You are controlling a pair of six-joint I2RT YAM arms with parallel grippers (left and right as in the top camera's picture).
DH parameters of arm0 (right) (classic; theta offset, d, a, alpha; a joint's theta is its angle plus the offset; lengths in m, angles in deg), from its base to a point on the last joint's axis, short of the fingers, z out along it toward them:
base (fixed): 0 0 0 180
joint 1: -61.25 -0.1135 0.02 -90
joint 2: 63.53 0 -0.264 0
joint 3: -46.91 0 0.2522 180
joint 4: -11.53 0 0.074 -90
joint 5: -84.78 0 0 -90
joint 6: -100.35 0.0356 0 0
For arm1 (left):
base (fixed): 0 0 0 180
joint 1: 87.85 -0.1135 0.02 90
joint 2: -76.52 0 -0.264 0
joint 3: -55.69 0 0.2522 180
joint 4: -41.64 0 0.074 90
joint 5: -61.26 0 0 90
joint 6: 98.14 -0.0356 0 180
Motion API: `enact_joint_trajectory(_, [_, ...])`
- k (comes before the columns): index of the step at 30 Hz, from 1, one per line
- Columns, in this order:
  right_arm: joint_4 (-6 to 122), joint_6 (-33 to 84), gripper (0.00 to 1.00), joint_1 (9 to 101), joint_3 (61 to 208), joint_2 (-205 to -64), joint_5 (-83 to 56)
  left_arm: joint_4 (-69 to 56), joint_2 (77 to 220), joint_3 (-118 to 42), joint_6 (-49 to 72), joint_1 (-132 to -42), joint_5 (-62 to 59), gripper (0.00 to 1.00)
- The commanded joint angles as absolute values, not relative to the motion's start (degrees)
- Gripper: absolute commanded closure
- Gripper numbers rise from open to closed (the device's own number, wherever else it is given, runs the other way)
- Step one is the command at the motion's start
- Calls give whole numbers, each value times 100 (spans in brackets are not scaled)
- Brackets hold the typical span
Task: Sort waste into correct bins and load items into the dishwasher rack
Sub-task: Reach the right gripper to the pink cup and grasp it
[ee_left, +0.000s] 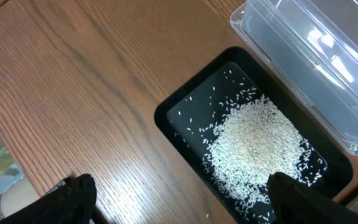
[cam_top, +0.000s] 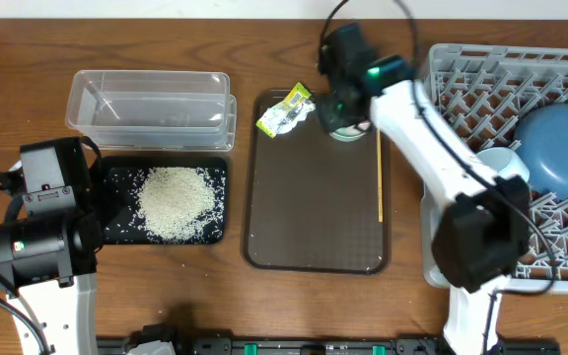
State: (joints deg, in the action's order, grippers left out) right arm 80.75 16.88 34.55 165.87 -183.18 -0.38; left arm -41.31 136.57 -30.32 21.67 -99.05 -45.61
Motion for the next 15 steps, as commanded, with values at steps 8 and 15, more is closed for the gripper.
enact_joint_trajectory(8, [7795,1873,56,3407,16583,-18585,716,-4153,13674,-3041,2156,-9929,-4596,9])
enact_joint_trajectory(15, [7682,1959,60,3407,16581,-18725,697,-4153,13674,-3041,2156,-9929,-4596,10])
